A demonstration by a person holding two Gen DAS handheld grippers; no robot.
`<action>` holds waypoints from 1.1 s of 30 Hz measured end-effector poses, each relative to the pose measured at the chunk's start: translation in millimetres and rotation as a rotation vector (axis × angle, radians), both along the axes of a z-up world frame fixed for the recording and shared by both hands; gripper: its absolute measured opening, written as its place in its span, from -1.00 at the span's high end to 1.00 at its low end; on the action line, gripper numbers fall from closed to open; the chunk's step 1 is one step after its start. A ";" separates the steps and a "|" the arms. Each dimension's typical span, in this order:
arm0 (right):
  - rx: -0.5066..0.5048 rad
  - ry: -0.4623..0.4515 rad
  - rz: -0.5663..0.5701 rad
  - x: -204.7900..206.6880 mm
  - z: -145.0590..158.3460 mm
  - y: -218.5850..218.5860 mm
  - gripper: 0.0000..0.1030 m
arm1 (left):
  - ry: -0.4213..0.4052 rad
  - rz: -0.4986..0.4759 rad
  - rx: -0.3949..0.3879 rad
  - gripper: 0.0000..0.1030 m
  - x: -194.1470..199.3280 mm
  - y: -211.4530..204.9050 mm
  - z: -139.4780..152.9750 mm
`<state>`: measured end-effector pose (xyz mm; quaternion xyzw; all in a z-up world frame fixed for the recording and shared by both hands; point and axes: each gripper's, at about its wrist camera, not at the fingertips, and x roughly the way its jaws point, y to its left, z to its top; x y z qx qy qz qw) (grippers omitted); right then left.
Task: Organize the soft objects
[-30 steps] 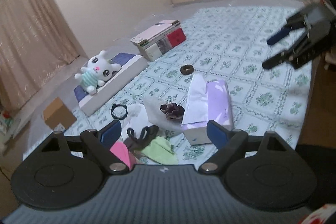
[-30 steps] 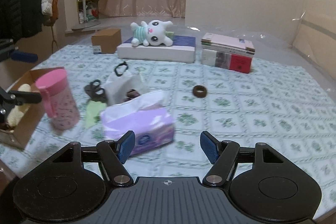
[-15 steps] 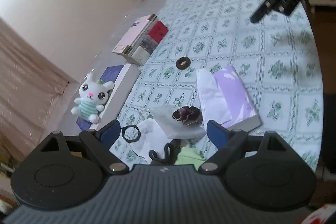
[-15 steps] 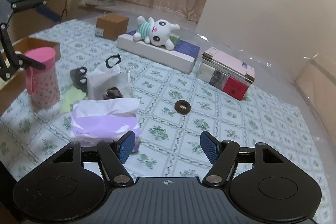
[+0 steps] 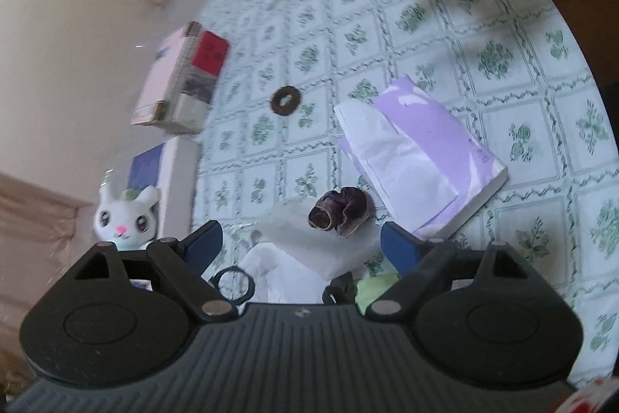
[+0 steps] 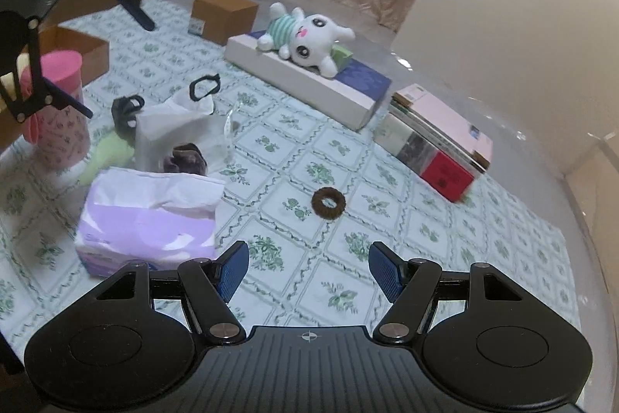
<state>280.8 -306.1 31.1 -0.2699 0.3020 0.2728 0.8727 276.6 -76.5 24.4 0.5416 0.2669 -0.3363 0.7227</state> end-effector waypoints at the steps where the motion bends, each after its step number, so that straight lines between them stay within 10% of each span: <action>1: -0.010 0.006 0.014 7.0 -2.7 2.0 -0.33 | 0.013 -0.010 0.011 -0.70 7.2 -1.5 -3.6; 23: 0.002 0.194 0.014 137.9 -60.0 6.1 -0.33 | 0.365 -0.195 0.167 -0.38 109.5 -29.9 -89.4; 33: 0.038 0.239 -0.030 161.5 -75.1 1.8 -0.33 | 0.464 -0.149 0.164 0.14 128.8 -32.4 -105.4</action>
